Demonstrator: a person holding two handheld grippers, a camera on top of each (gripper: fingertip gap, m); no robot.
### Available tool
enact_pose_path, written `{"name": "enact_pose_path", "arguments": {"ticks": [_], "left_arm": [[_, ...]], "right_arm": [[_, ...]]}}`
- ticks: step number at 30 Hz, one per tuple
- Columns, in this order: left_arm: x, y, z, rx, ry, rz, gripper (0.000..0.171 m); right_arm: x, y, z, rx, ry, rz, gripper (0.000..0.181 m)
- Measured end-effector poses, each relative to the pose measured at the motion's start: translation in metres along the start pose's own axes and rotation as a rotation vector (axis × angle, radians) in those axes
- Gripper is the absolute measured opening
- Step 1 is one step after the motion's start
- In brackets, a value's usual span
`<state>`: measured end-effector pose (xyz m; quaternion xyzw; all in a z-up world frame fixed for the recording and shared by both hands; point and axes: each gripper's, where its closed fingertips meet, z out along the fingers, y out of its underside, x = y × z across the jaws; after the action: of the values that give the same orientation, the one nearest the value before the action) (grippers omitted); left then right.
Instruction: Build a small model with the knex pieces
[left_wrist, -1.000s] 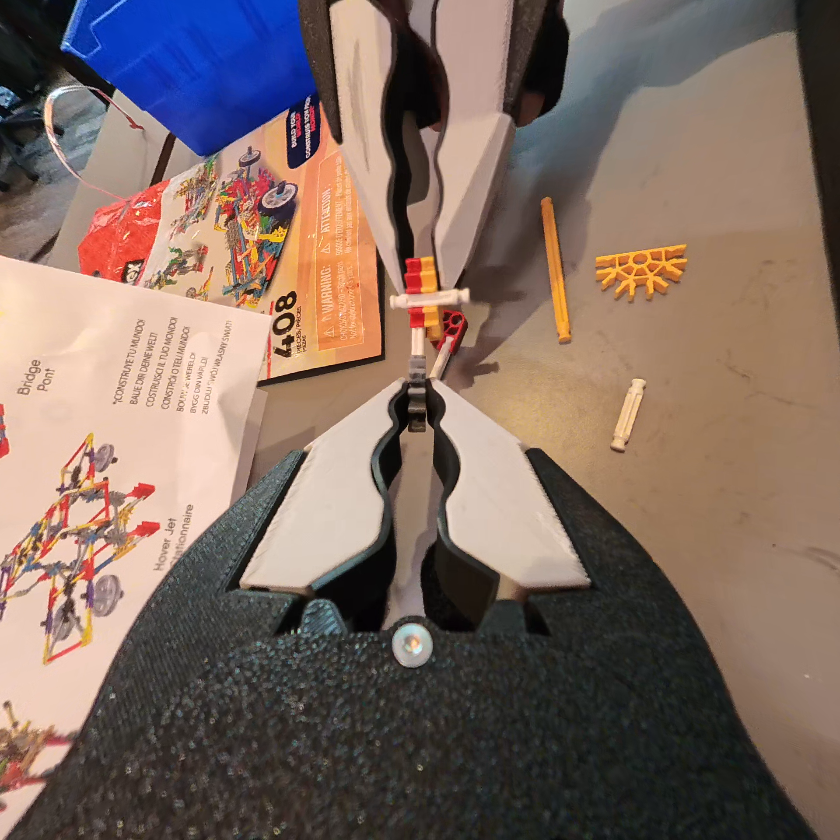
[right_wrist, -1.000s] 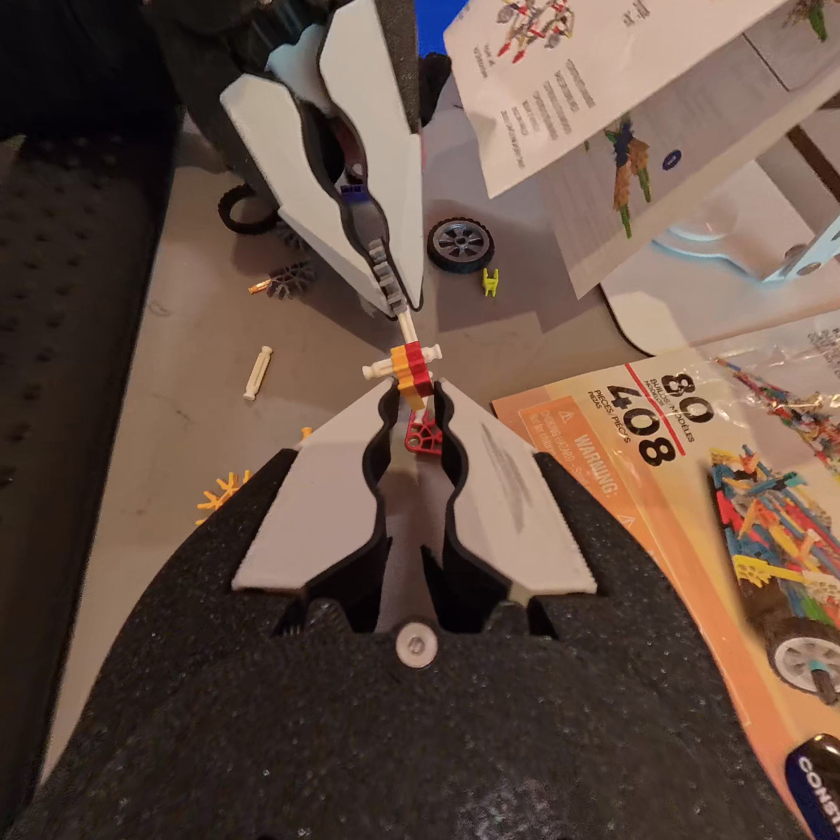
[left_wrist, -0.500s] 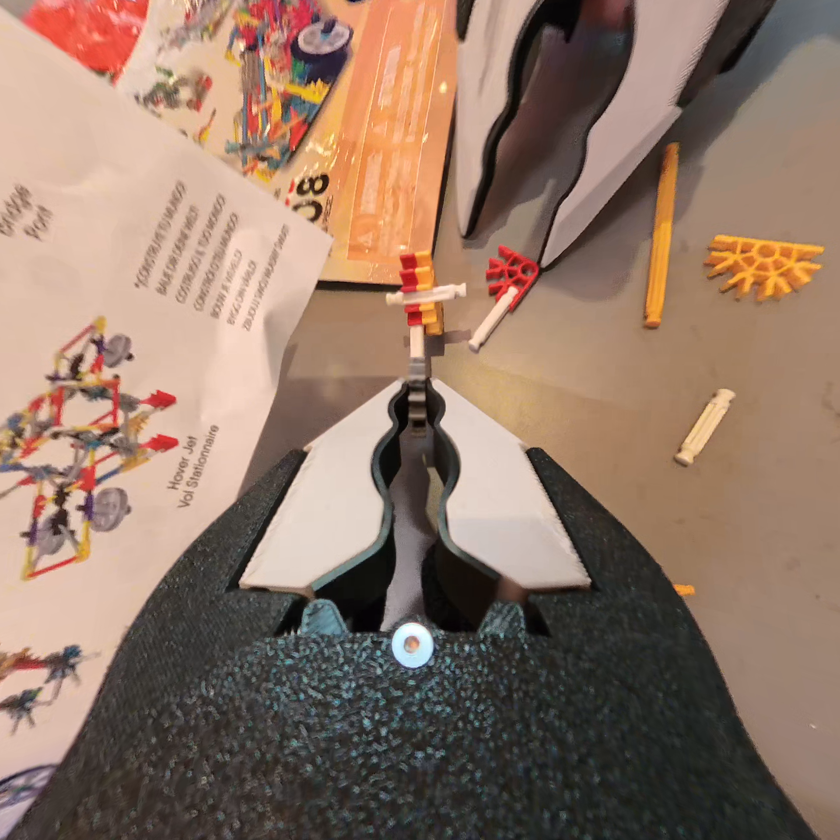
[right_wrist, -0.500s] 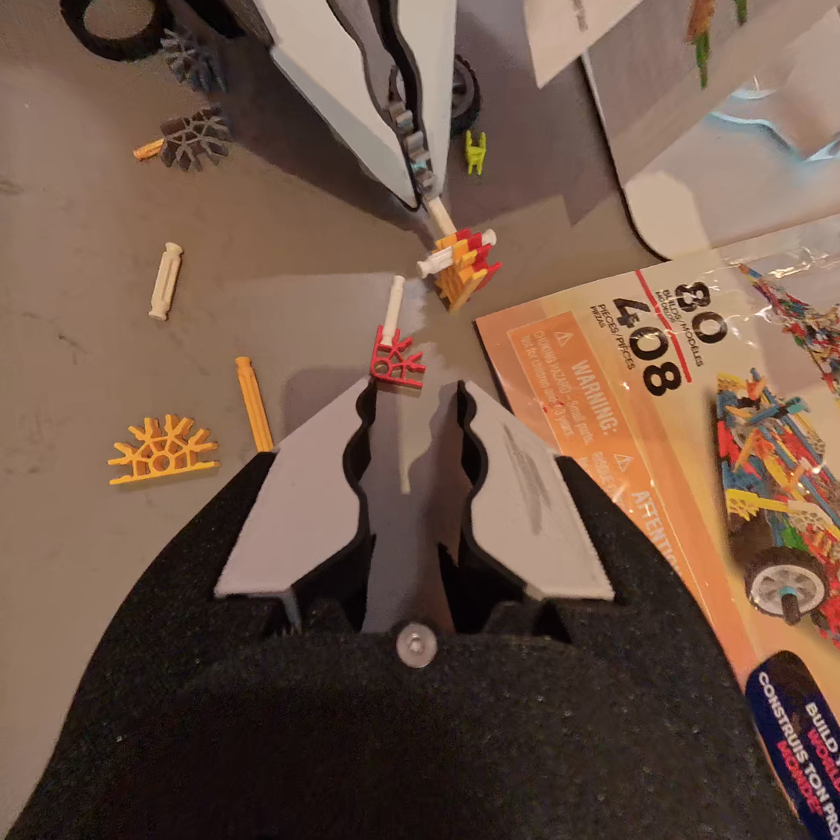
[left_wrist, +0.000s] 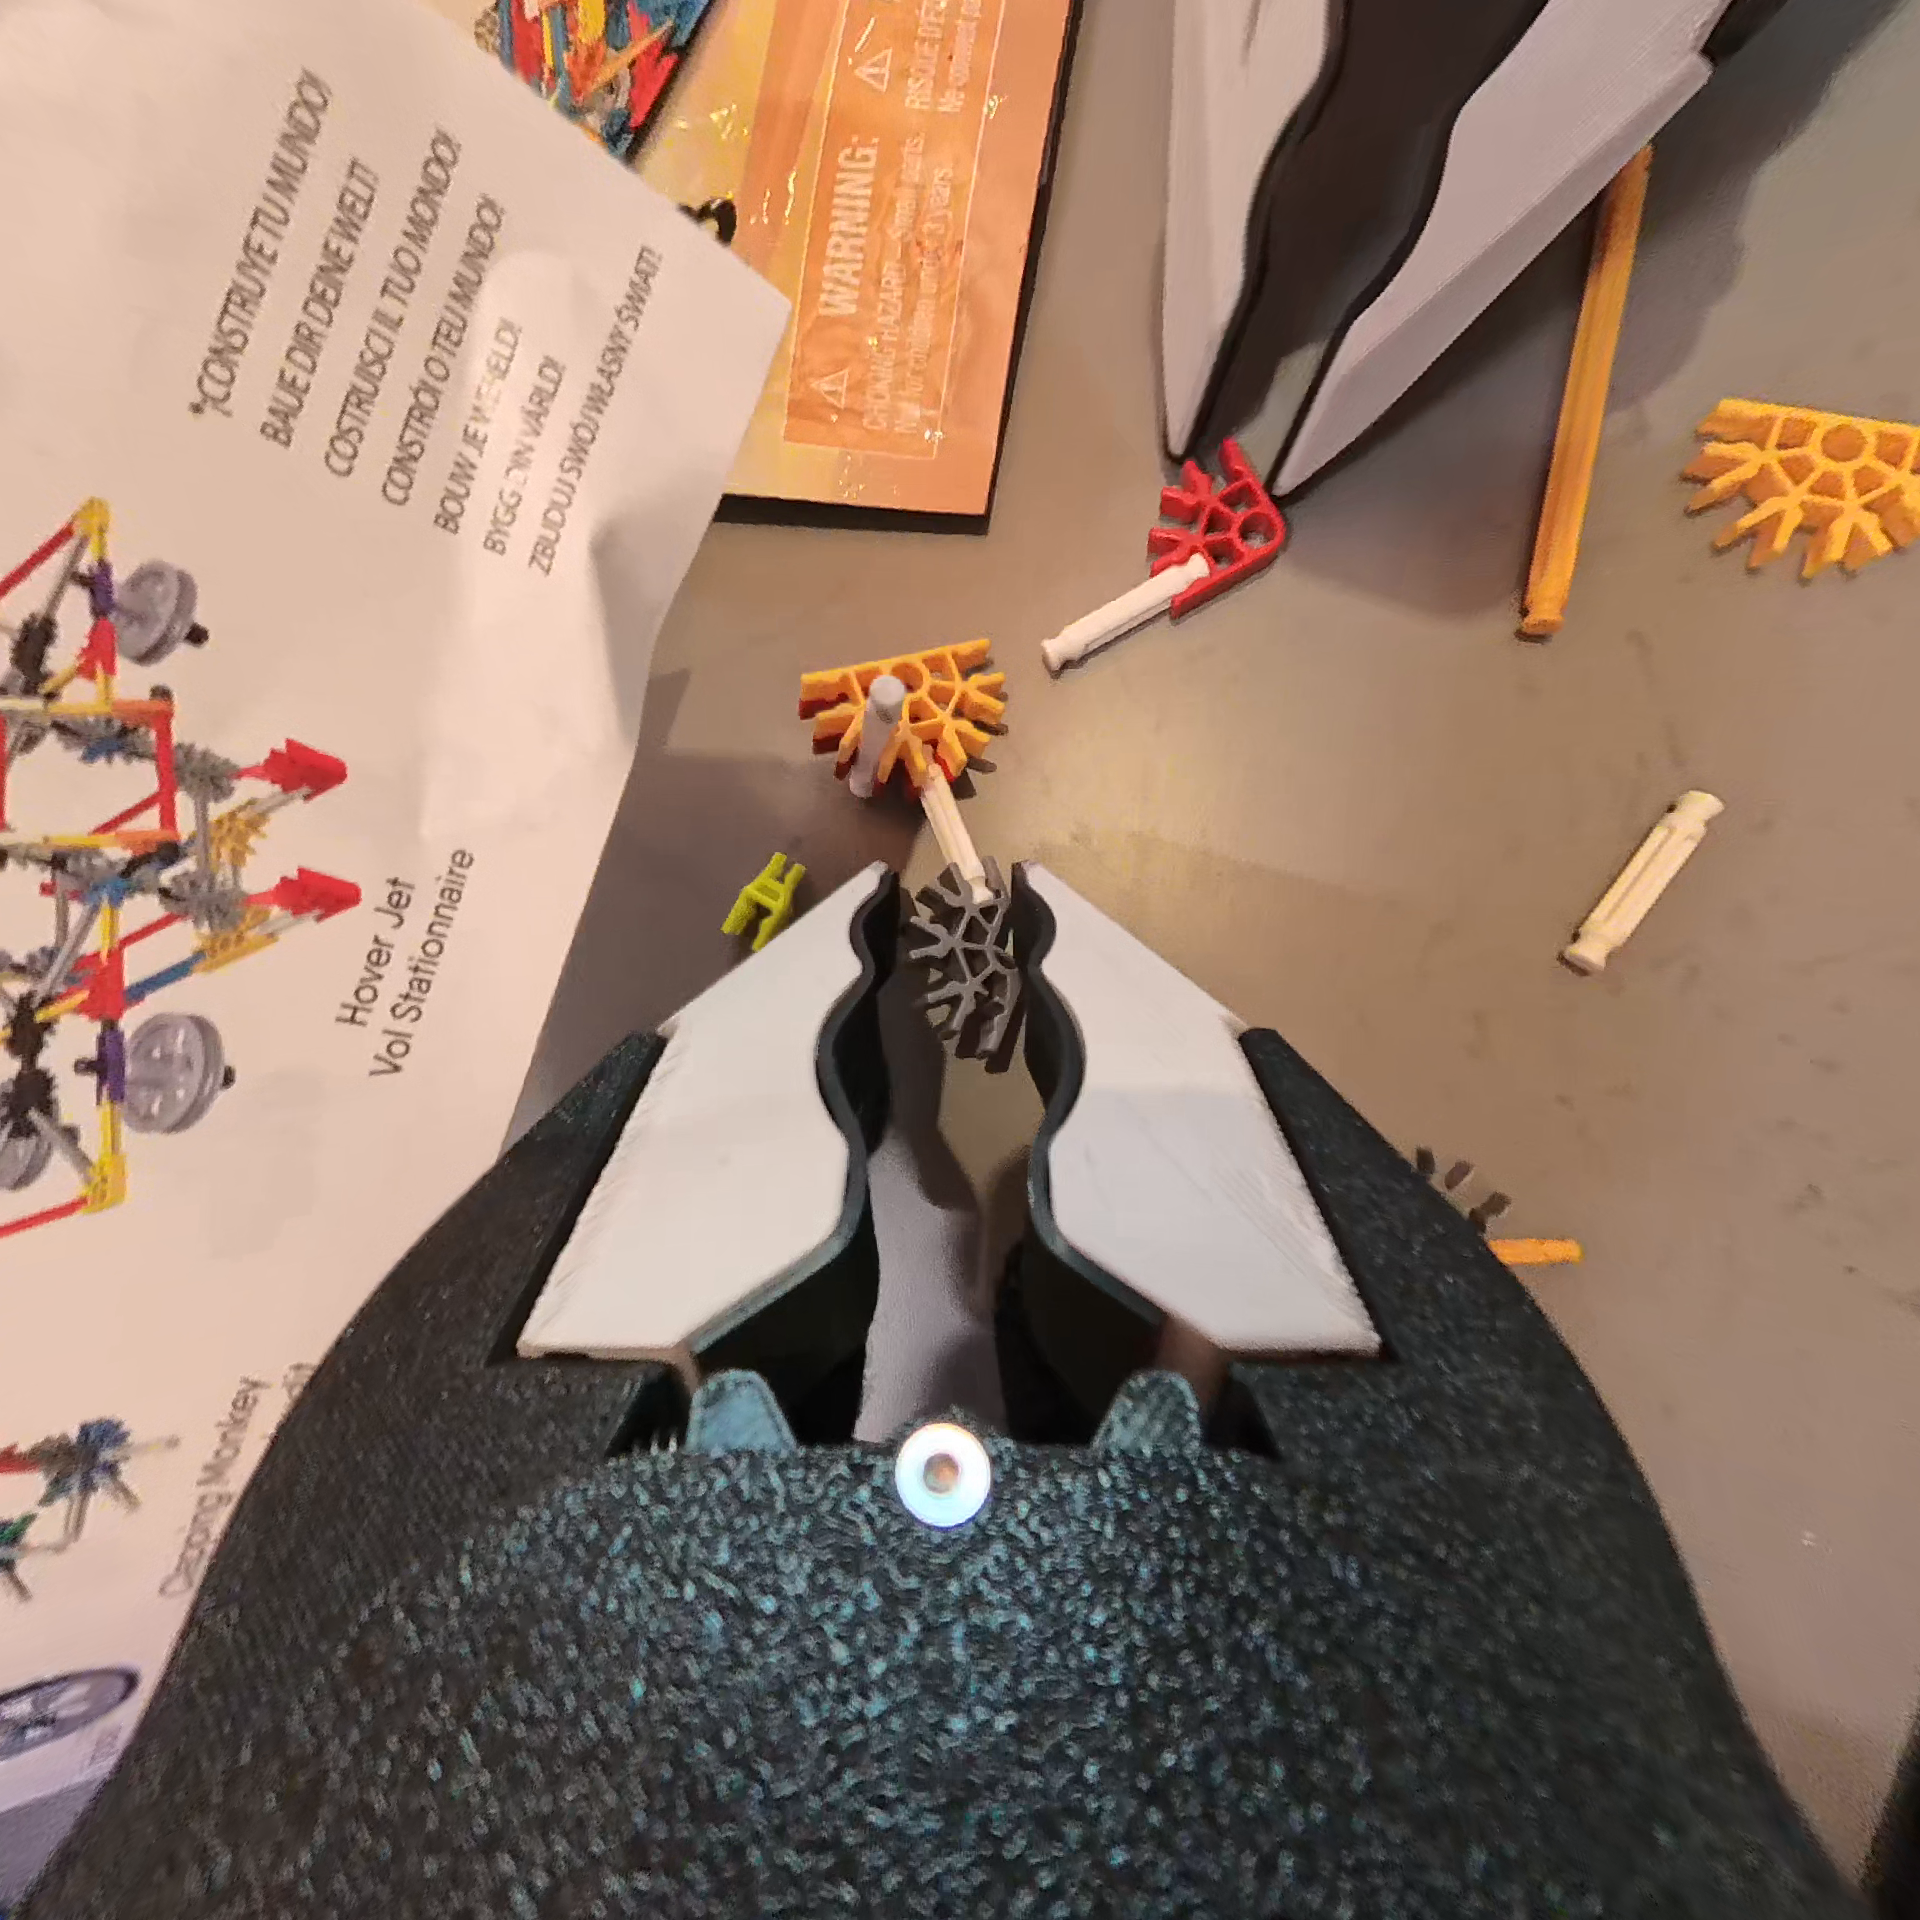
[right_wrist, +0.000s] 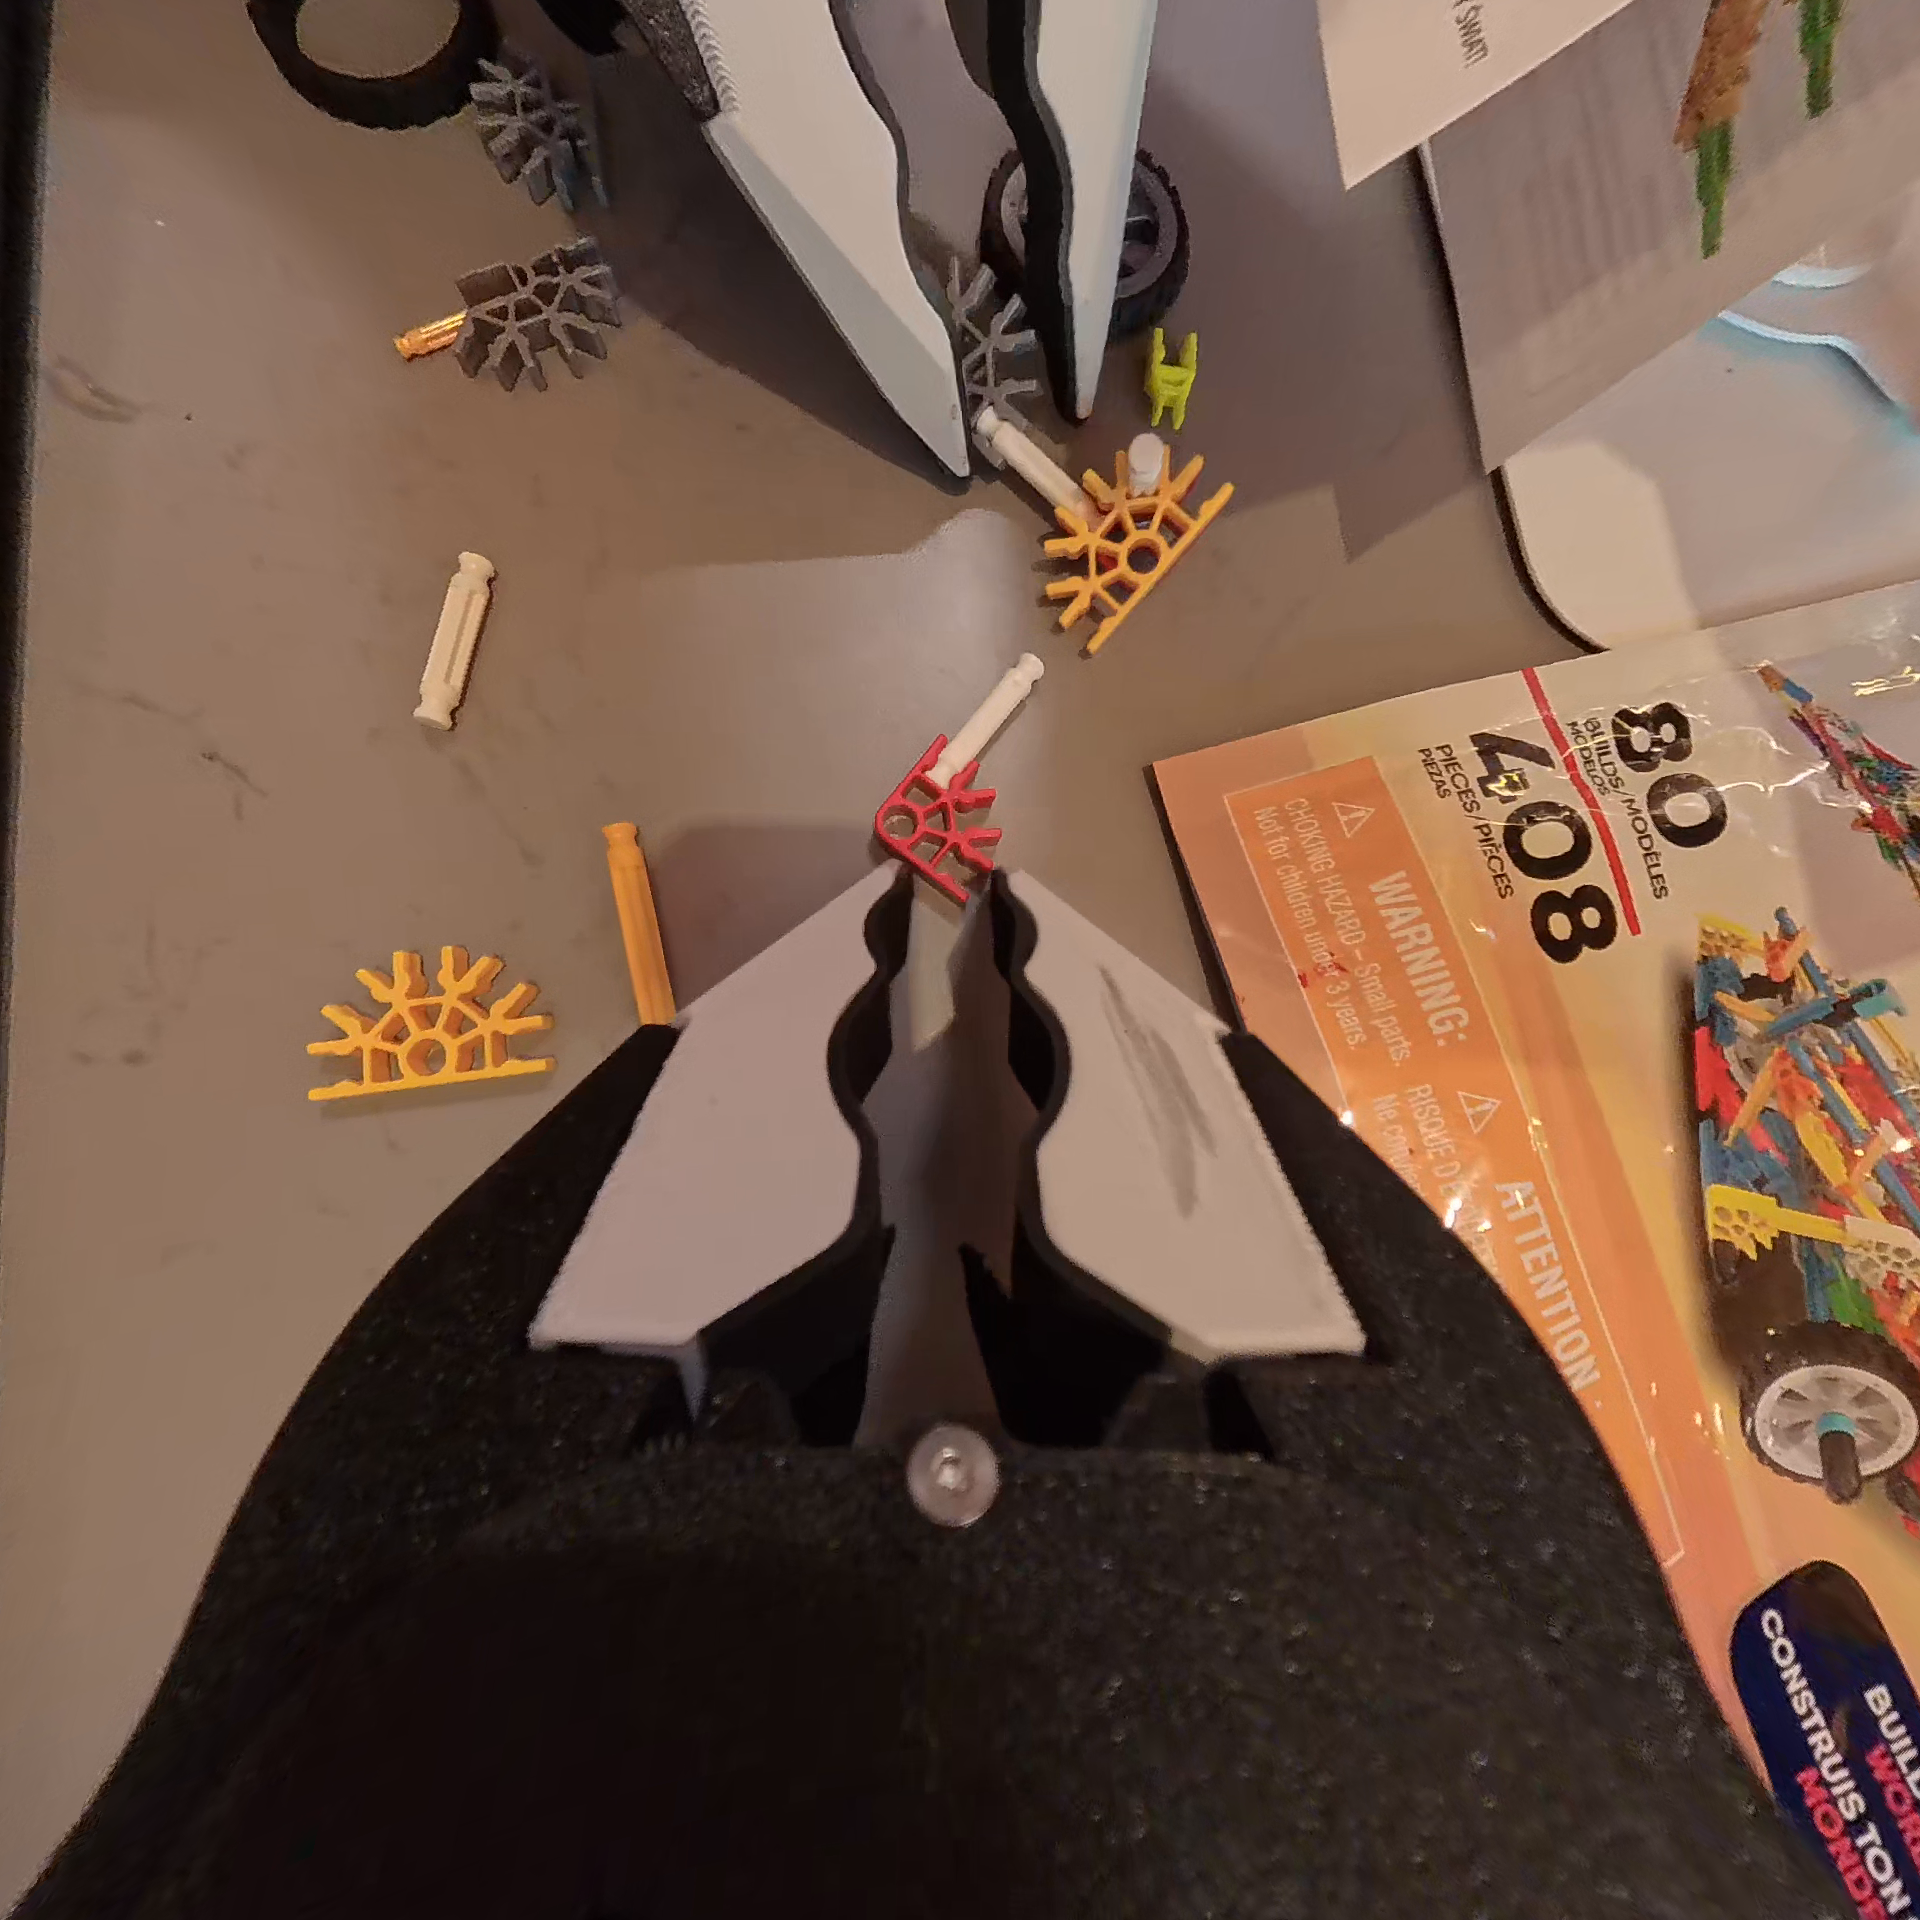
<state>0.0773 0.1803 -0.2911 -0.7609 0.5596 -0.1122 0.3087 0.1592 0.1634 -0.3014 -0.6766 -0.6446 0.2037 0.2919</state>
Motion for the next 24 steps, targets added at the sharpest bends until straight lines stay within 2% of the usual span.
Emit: {"name": "enact_pose_path", "arguments": {"ticks": [2, 7, 11, 17, 20, 24], "left_arm": [[-0.001, 0.001, -0.001, -0.001, 0.0, -0.008, 0.02], [0.0, -0.003, -0.001, -0.013, -0.05, 0.072, 0.018], [-0.007, -0.013, -0.001, -0.03, -0.224, 0.291, 0.018], [0.003, -0.018, 0.006, -0.086, -0.352, 0.515, 0.016], [0.006, -0.02, 0.006, -0.073, -0.38, 0.546, 0.017], [0.006, -0.021, 0.001, -0.031, -0.369, 0.493, 0.022]], "right_arm": [[-0.001, -0.002, 0.001, 0.004, 0.002, -0.003, 0.022], [-0.003, -0.004, 0.003, 0.006, 0.002, -0.016, 0.022], [-0.004, -0.005, 0.004, 0.005, 0.001, -0.026, 0.019], [-0.007, -0.005, 0.004, 0.004, -0.009, -0.037, 0.014], [-0.007, -0.005, 0.004, 0.001, -0.008, -0.04, 0.014], [-0.008, -0.005, 0.004, -0.001, -0.006, -0.043, 0.013]]}}
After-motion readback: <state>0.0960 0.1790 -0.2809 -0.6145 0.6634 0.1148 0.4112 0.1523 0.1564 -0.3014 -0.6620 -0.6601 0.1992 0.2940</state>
